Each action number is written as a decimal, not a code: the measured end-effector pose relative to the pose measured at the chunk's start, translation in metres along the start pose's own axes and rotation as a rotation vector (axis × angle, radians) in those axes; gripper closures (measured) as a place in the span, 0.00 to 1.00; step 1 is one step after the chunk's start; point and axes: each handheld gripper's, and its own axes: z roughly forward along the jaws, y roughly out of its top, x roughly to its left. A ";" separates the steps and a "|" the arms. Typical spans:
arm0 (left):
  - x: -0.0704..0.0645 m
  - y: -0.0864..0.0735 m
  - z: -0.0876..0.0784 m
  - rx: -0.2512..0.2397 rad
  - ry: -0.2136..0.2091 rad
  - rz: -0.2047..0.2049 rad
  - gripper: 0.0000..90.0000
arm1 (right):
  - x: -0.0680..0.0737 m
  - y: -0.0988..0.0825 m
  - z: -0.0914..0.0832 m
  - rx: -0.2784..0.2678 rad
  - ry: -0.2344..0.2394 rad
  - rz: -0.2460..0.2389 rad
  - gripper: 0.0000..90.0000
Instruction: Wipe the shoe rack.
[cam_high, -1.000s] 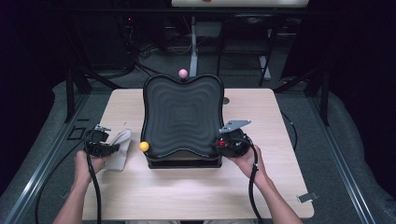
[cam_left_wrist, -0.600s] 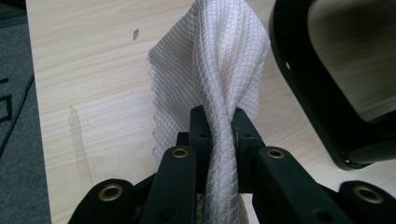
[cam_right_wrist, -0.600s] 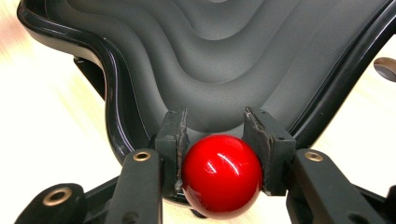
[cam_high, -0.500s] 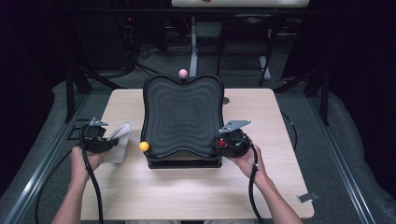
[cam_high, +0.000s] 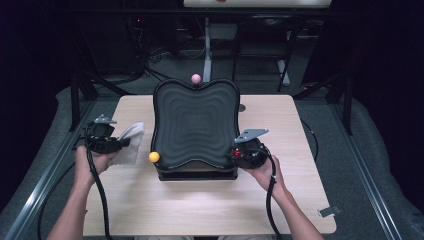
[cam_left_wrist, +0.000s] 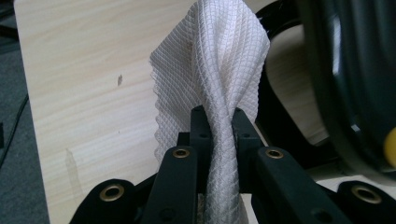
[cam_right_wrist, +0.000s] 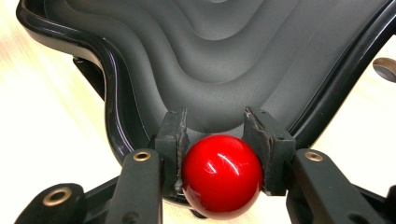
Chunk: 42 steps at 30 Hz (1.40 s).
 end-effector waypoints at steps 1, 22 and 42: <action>0.000 0.005 -0.003 -0.008 0.000 0.005 0.92 | 0.000 0.000 0.000 0.001 0.002 0.000 0.66; -0.055 0.103 -0.008 -0.099 0.012 0.140 0.92 | 0.000 0.000 0.000 -0.001 0.000 -0.003 0.66; -0.063 0.149 0.047 -0.070 0.090 0.132 0.92 | 0.000 -0.001 0.000 -0.005 -0.002 -0.008 0.66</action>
